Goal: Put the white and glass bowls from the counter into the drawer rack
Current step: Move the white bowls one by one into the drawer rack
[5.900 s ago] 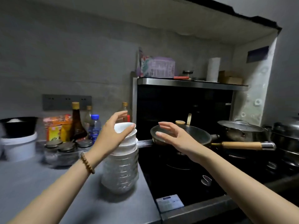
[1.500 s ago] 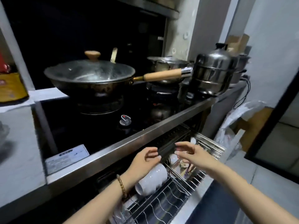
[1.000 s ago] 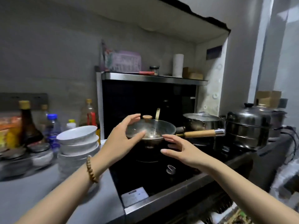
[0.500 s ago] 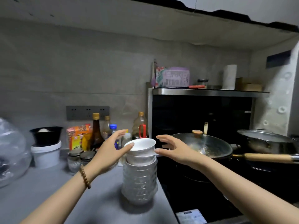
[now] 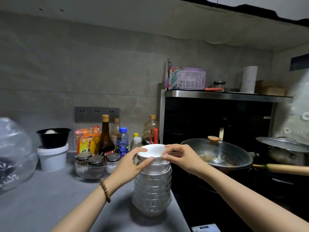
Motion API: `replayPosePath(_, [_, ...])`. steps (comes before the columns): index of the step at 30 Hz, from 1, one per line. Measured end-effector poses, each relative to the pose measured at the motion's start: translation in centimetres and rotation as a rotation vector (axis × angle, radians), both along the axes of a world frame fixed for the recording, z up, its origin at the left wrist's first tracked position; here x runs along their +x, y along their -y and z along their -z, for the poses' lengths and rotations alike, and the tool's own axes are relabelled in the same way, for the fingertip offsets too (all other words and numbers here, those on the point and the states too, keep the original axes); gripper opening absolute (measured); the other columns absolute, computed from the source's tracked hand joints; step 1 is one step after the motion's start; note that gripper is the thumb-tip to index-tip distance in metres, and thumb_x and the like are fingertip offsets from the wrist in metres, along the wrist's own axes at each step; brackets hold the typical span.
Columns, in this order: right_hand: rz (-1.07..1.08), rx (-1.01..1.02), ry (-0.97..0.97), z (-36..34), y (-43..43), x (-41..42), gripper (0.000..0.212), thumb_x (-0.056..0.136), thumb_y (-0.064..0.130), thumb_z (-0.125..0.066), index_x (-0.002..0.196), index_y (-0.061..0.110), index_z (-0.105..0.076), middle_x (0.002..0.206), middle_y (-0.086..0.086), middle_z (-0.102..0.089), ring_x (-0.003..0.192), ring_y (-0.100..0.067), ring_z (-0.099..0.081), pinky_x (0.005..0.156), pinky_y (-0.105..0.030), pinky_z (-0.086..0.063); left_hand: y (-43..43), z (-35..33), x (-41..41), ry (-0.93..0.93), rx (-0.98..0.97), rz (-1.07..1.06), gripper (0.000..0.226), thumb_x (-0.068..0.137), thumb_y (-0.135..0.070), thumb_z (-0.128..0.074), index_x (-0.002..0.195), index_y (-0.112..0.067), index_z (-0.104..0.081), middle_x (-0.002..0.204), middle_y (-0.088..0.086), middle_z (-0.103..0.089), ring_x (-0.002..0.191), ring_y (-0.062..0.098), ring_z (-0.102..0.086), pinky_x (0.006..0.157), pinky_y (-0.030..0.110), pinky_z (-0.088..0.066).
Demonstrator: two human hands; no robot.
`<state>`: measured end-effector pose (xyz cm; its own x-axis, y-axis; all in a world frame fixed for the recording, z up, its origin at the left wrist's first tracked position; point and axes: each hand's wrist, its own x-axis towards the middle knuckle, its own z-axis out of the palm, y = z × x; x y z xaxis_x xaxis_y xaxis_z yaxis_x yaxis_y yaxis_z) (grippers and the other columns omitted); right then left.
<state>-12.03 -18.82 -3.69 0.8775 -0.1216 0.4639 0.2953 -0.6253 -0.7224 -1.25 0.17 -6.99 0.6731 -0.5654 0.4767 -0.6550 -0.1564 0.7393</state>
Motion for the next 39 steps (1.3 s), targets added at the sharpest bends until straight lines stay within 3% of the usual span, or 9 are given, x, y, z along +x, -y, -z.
replayPosePath(6, [0.025, 0.000, 0.034, 0.5, 0.0, 0.0, 0.005, 0.076, 0.036, -0.074, 0.073, 0.032, -0.074, 0.111, 0.015, -0.066, 0.105, -0.002, -0.064, 0.092, -0.023, -0.052, 0.5, 0.2, -0.2, -0.015, -0.120, -0.025, 0.048, 0.060, -0.069, -0.061, 0.090, -0.031, -0.062, 0.101, -0.019, -0.064, 0.099, -0.005, -0.056, 0.072, 0.007, -0.045])
replayPosePath(11, [0.035, 0.068, 0.114, -0.2, -0.3, -0.3, 0.005, 0.077, 0.030, -0.074, 0.073, 0.031, -0.075, 0.102, 0.012, -0.073, 0.100, -0.004, -0.067, 0.097, -0.038, -0.051, 1.4, -0.3, -0.6, 0.004, -0.263, -0.025, 0.047, 0.063, -0.061, -0.065, 0.082, -0.018, -0.057, 0.090, -0.002, -0.064, 0.096, 0.015, -0.060, 0.081, 0.040, -0.056])
replayPosePath(15, [0.048, 0.024, 0.179, -2.0, 0.0, -2.1, 0.005, 0.077, 0.032, -0.073, 0.077, 0.030, -0.077, 0.097, 0.013, -0.073, 0.106, 0.003, -0.062, 0.101, -0.031, -0.045, 2.2, -2.1, -2.3, -0.055, -0.369, 0.088, 0.041, 0.066, -0.052, -0.067, 0.079, -0.016, -0.054, 0.090, 0.005, -0.067, 0.092, 0.018, -0.066, 0.066, 0.024, -0.055])
replayPosePath(19, [0.057, -0.007, 0.214, -3.7, 0.7, -6.2, 0.011, 0.074, 0.036, -0.072, 0.079, 0.027, -0.077, 0.088, 0.012, -0.075, 0.090, 0.005, -0.067, 0.081, -0.013, -0.050, 3.7, -3.3, -5.7, -0.094, -0.384, 0.182, 0.033, 0.073, -0.051, -0.062, 0.077, -0.020, -0.052, 0.079, -0.004, -0.067, 0.074, 0.003, -0.066, 0.057, 0.017, -0.052])
replayPosePath(24, [0.064, 0.150, 0.253, -2.7, 2.3, -12.4, 0.012, 0.069, 0.038, -0.068, 0.067, 0.030, -0.076, 0.071, 0.012, -0.074, 0.069, 0.006, -0.066, 0.063, -0.007, -0.047, 7.2, -3.1, -10.3, -0.263, -0.292, 0.302, 0.060, 0.060, -0.077, -0.056, 0.111, -0.045, -0.053, 0.104, -0.007, -0.065, 0.097, 0.007, -0.063, 0.083, 0.035, -0.056])
replayPosePath(27, [0.133, 0.288, 0.259, -0.9, 4.3, -16.4, 0.018, 0.069, 0.039, -0.069, 0.072, 0.023, -0.077, 0.074, 0.005, -0.075, 0.070, 0.001, -0.066, 0.065, -0.010, -0.050, 10.4, -2.0, -13.6, -0.393, -0.259, 0.353, 0.089, 0.056, -0.072, -0.062, 0.131, -0.032, -0.037, 0.104, -0.005, -0.069, 0.094, 0.005, -0.067, 0.087, 0.026, -0.053])
replayPosePath(30, [0.216, 0.440, 0.241, 1.2, 6.6, -20.3, 0.029, 0.066, 0.043, -0.070, 0.077, 0.017, -0.077, 0.077, 0.001, -0.075, 0.073, -0.005, -0.066, 0.067, -0.013, -0.052, 13.7, -0.3, -17.3, -0.463, -0.202, 0.424, 0.093, 0.057, -0.073, -0.069, 0.126, -0.013, -0.047, 0.110, 0.002, -0.069, 0.099, 0.009, -0.067, 0.087, 0.023, -0.052])
replayPosePath(35, [0.362, 0.629, 0.150, 6.3, 10.0, -26.6, 0.041, 0.059, 0.048, -0.072, 0.081, 0.014, -0.077, 0.082, -0.002, -0.075, 0.076, -0.010, -0.067, 0.070, -0.021, -0.054, 18.2, 4.0, -23.4, -0.633, -0.082, 0.557, 0.076, 0.066, -0.055, -0.075, 0.126, -0.020, -0.044, 0.119, 0.003, -0.064, 0.102, 0.016, -0.066, 0.085, 0.036, -0.057])
replayPosePath(39, [0.472, 0.770, 0.059, 11.7, 12.4, -31.4, 0.042, 0.055, 0.049, -0.075, 0.080, 0.015, -0.078, 0.079, -0.001, -0.075, 0.070, -0.008, -0.068, 0.060, -0.019, -0.054, 21.4, 9.3, -27.2, -0.800, 0.074, 0.641, 0.082, 0.060, -0.050, -0.082, 0.126, -0.019, -0.045, 0.121, 0.006, -0.062, 0.105, 0.020, -0.066, 0.086, 0.044, -0.056])
